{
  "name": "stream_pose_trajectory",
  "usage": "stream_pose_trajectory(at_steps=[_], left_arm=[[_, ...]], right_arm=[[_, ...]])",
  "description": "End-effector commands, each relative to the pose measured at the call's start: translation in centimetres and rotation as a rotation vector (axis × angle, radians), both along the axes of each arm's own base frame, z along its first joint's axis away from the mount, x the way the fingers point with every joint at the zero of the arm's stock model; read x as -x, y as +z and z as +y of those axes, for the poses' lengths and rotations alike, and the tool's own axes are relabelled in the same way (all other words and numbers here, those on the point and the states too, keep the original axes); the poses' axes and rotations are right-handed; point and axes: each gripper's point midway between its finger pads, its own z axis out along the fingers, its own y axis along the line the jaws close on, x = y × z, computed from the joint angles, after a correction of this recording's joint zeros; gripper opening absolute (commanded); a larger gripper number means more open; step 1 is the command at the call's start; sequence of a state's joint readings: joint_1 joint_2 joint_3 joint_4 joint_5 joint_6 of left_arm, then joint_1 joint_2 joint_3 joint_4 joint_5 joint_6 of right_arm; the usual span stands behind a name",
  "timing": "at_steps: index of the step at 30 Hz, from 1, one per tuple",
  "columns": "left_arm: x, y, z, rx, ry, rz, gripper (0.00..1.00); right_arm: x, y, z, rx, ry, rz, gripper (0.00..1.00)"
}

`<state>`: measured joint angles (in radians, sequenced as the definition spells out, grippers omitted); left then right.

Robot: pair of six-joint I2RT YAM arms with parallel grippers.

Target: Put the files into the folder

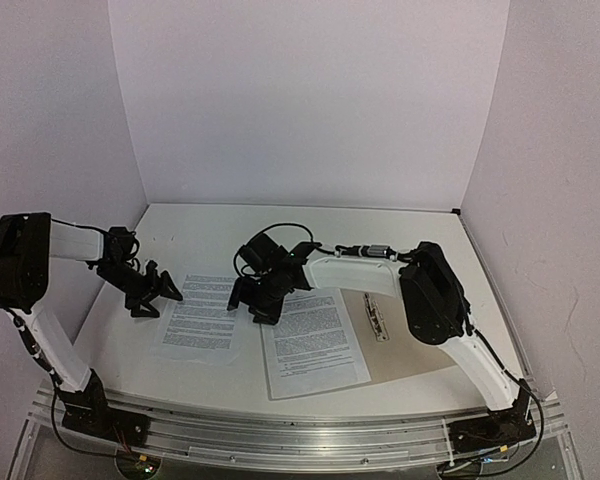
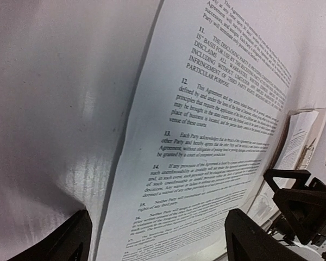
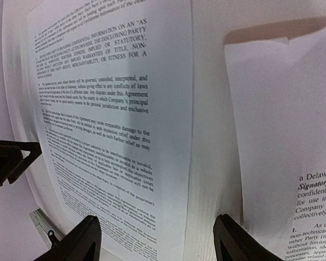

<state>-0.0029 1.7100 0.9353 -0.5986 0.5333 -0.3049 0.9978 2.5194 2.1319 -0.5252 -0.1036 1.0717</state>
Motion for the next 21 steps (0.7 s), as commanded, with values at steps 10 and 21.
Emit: stream_pose_trajectory(at_steps=[10, 21], left_arm=[[0.2, -0.7, -1.4, 0.1, 0.009, -0.015, 0.75], [0.4, -0.9, -1.8, 0.125, 0.007, -0.01, 0.65]], right_arm=[[0.5, -4.9, 0.8, -0.052, -0.015, 0.107, 0.73], [0.1, -4.2, 1.8, -0.158, -0.022, 0.098, 0.71]])
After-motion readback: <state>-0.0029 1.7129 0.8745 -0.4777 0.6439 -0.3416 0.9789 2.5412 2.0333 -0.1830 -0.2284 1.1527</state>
